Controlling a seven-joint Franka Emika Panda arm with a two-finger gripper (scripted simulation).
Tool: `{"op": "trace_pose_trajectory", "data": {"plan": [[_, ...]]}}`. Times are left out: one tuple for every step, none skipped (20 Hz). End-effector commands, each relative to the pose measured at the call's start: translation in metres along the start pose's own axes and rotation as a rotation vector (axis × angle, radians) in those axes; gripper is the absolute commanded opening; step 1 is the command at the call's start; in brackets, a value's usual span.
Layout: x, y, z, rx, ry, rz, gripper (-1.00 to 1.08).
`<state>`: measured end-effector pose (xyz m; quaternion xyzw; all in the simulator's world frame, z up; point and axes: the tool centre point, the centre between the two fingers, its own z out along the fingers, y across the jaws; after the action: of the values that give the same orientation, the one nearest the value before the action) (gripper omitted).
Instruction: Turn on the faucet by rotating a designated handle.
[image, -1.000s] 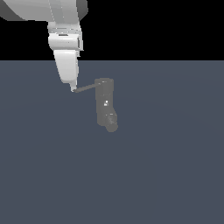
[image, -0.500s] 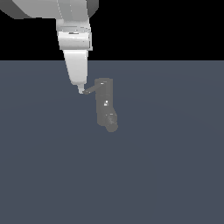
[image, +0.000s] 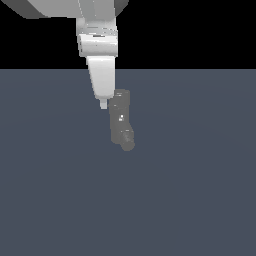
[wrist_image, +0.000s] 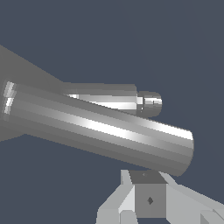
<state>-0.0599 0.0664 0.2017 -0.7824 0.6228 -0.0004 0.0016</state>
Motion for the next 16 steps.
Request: {"op": "trace_pose_trajectory", "data": {"plan": [[0.012, 0.009, 0.0, -0.003, 0.001, 0.009, -1.0], [0.012, 0.009, 0.0, -0.003, 0.001, 0.009, -1.0], [0.005, 0.005, 0.0, -0.001, 0.0, 0.001, -1.0], [0.011, 0.005, 0.0, -0.001, 0.0, 0.001, -1.0], [0.017, 0.005, 0.0, -0.001, 0.0, 0.001, -1.0], [0.024, 0.005, 0.0, -0.001, 0.0, 0.001, -1.0], [0.03, 0.005, 0.0, -0.001, 0.0, 0.002, -1.0], [0.036, 0.005, 0.0, -0.001, 0.0, 0.002, -1.0], [0.043, 0.005, 0.0, -0.001, 0.001, 0.003, -1.0], [0.049, 0.005, 0.0, -0.001, 0.001, 0.003, -1.0], [0.055, 0.005, 0.0, -0.002, 0.001, 0.004, -1.0], [0.061, 0.005, 0.0, -0.002, 0.001, 0.004, -1.0], [0.068, 0.005, 0.0, -0.002, 0.001, 0.005, -1.0], [0.074, 0.005, 0.0, -0.002, 0.001, 0.005, -1.0], [0.08, 0.006, 0.0, -0.002, 0.001, 0.006, -1.0], [0.086, 0.006, 0.0, -0.002, 0.001, 0.006, -1.0]]}}
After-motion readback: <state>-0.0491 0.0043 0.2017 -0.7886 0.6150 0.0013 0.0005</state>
